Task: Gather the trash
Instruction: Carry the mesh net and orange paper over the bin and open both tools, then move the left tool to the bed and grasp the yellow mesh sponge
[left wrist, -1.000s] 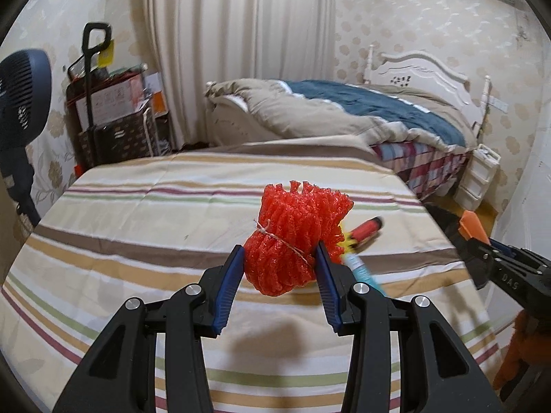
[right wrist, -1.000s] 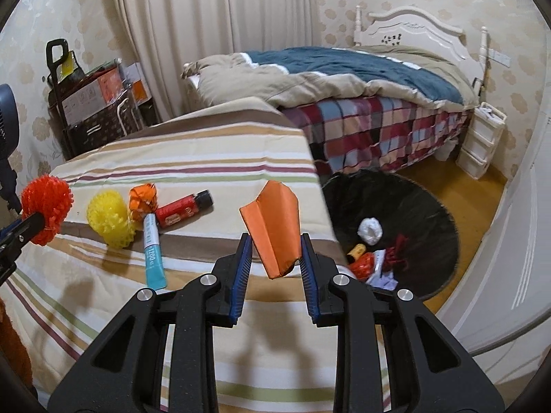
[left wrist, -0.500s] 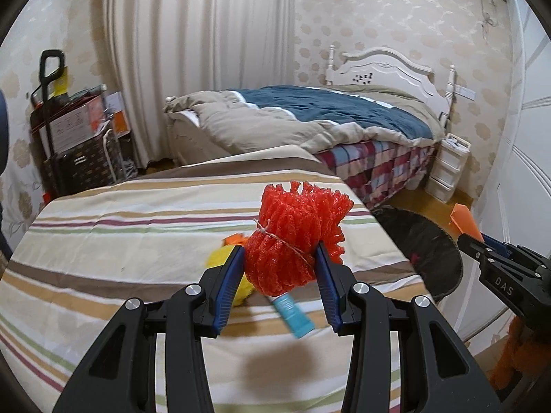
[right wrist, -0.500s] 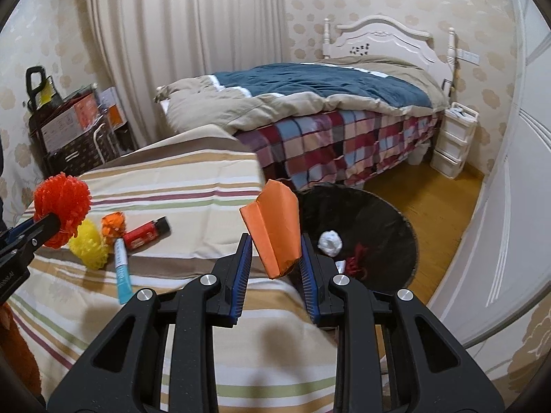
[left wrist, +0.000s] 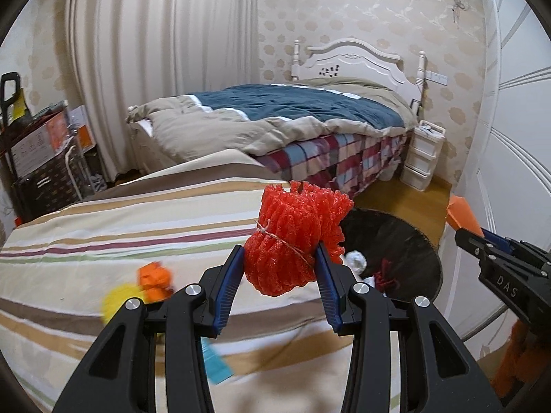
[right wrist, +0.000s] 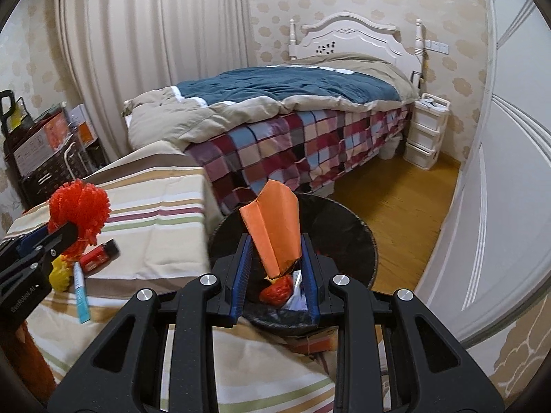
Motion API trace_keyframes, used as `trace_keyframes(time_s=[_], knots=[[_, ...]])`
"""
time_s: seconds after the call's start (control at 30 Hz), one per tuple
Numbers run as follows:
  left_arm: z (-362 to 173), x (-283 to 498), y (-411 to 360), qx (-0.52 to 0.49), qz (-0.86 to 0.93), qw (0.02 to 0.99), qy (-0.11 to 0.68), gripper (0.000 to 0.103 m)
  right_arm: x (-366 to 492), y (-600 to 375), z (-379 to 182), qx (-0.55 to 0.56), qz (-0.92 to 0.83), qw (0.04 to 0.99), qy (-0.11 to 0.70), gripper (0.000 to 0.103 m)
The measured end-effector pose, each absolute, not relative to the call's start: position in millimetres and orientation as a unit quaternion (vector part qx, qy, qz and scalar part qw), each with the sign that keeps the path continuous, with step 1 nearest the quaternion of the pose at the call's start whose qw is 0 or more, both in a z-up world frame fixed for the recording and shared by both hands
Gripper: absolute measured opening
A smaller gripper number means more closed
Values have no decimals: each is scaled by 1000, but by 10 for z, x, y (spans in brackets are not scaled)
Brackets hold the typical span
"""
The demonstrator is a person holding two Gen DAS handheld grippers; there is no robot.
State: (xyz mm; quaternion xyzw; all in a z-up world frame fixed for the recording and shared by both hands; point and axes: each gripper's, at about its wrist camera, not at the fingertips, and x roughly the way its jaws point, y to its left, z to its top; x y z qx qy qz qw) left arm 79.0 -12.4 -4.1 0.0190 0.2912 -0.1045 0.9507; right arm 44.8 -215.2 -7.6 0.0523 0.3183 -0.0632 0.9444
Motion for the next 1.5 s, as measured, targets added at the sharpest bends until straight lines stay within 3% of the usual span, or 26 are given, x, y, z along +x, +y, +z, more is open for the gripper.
trace_keyframes(time_s=[1.23,1.3,1.37,1.4,1.5], knots=[[-499,1811,-1219,59,-132,933,330,44,1375,-2803,-686,76,-125,921,360,29],[-505,1838,-1217,55,-133,932,333,50,1389,-2806,-697,76,-127,922,359,36],[-496,1843,-1209,52,-129,933,332,65,1383,-2806,-704,75,-131,922,355,57],[-490,1836,-1198,49,-128,934,329,72,1371,-2812,-703,75,-135,923,352,58],[-480,1819,-1177,50,-120,937,324,77,1356,-2826,-700,77,-138,922,353,60]])
